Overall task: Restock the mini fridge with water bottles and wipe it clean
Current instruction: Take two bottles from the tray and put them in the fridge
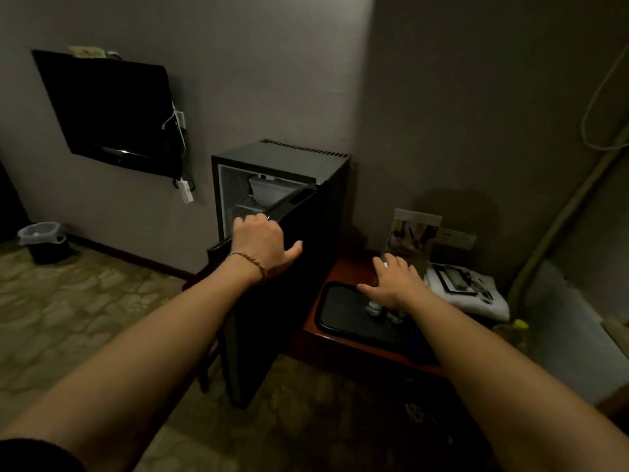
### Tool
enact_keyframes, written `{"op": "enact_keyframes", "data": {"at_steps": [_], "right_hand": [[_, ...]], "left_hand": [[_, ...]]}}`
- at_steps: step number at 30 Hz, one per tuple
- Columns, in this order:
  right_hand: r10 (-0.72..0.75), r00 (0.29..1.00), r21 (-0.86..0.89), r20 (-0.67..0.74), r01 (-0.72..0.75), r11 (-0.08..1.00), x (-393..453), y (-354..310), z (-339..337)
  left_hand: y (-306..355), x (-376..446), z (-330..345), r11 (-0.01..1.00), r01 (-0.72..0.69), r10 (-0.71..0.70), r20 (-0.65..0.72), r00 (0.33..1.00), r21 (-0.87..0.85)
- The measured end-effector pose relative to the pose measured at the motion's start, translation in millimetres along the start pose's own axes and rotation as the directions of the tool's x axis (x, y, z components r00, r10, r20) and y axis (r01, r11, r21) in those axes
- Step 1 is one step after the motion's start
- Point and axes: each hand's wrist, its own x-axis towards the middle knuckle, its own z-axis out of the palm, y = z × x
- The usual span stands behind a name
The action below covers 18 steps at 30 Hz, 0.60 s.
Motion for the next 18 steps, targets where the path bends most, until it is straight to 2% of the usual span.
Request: {"op": "enact_keyframes", "data": {"at_steps": [5, 9, 11, 15, 18], "right_hand": [[0.033, 0.999, 0.011, 0.022, -0.033, 0.999, -38.1, 44.1, 13.5], [0.065, 0.997, 0.013, 0.037, -0.066, 0.998, -54.2, 75.6, 16.1], [0.09, 0.994, 0.014, 0.057, -0.091, 0.996, -59.2, 96.0, 17.3], [0.159, 0.982, 0.002, 0.102, -0.16, 0.987, -52.0, 125.4, 20.9], [0.171, 0.979, 0.027, 0.113, -0.175, 0.984, -37.7, 141.2, 20.9]], "left_hand": [[101.9, -28.4, -17.1, 0.991, -0.079, 0.07, 0.093, 0.993, 0.108], [137.0, -29.1, -18.7, 0.984, -0.023, 0.003, 0.112, 0.994, 0.178], [152.3, -25.4, -19.3, 0.988, -0.019, 0.003, 0.107, 0.994, 0.152], [190.4, -18.3, -12.9, 0.979, -0.173, 0.165, 0.084, 0.983, 0.105], [229.5, -17.3, 11.9, 0.948, -0.306, 0.289, 0.165, 0.943, 0.089]]}}
